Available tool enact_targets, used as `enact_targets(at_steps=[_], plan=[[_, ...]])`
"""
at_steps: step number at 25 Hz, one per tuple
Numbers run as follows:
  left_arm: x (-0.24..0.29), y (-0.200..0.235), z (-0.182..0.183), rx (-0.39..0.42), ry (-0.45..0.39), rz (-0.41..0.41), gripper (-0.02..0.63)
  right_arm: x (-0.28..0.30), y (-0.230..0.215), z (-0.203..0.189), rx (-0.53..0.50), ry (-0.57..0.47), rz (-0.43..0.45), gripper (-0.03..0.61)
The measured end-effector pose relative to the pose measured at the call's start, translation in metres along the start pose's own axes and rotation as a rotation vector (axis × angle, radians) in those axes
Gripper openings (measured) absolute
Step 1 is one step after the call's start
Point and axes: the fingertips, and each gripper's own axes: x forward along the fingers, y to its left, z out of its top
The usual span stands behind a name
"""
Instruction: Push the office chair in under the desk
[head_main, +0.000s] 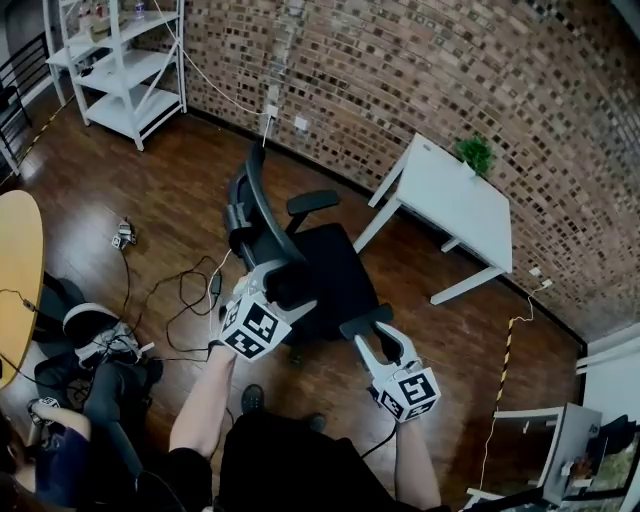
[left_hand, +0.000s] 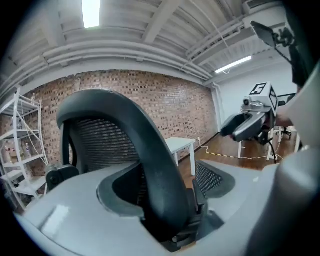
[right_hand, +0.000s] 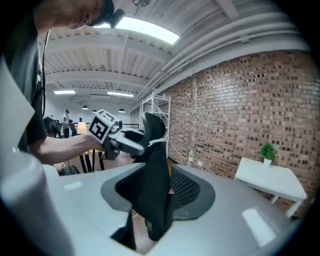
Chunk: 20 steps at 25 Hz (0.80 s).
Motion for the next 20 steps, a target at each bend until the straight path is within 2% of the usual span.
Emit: enact_targets(at_steps=[3,4,6,7,8,10,11,12,14,15,17,20], plan=[[0.0,-0.047,0.021,-0.052,-0.084,-0.088,0.433,0.022,-0.007,0.007,0.051,-0.038,0.078,0.17],[-0.007,-0.063,0.029,-0.098,-0.125,-0.142,0.433,0.027,-0.008,0.007,0.078,-0.046,0.098,0.186],[-0.041,-0.075,0.047,-0.245,-0.25,-0.237,0.433,0.034,-0.006,0.01,0.126,-0.063,0.131,0.222],[-0.064,-0.06,0.058,-0.31,-0.335,-0.245,0.425,0.036,-0.004,0.013,0.144,-0.073,0.141,0.239],[-0.086,-0.03,0.067,-0.344,-0.418,-0.22,0.424,0.037,-0.003,0.017,0.155,-0.083,0.147,0.252],[-0.11,0.055,0.075,-0.357,-0.513,-0.114,0.425,0.043,-0.005,0.021,0.156,-0.093,0.148,0.279],[-0.107,0.095,0.068,-0.351,-0.509,-0.063,0.429,0.046,-0.008,0.021,0.151,-0.093,0.142,0.291],[-0.093,0.128,0.054,-0.346,-0.471,-0.026,0.438,0.048,-0.011,0.019,0.147,-0.089,0.132,0.304],[-0.053,0.17,0.016,-0.337,-0.327,-0.002,0.495,0.048,-0.016,0.015,0.146,-0.081,0.107,0.322],[-0.029,0.18,-0.001,-0.328,-0.247,-0.031,0.509,0.045,-0.016,0.013,0.152,-0.078,0.091,0.324],[0.017,0.18,-0.022,-0.321,-0.125,-0.171,0.548,0.043,-0.013,0.009,0.156,-0.074,0.06,0.325],[0.067,0.159,-0.03,-0.29,-0.015,-0.393,0.569,0.047,-0.018,0.002,0.153,-0.075,0.015,0.324]])
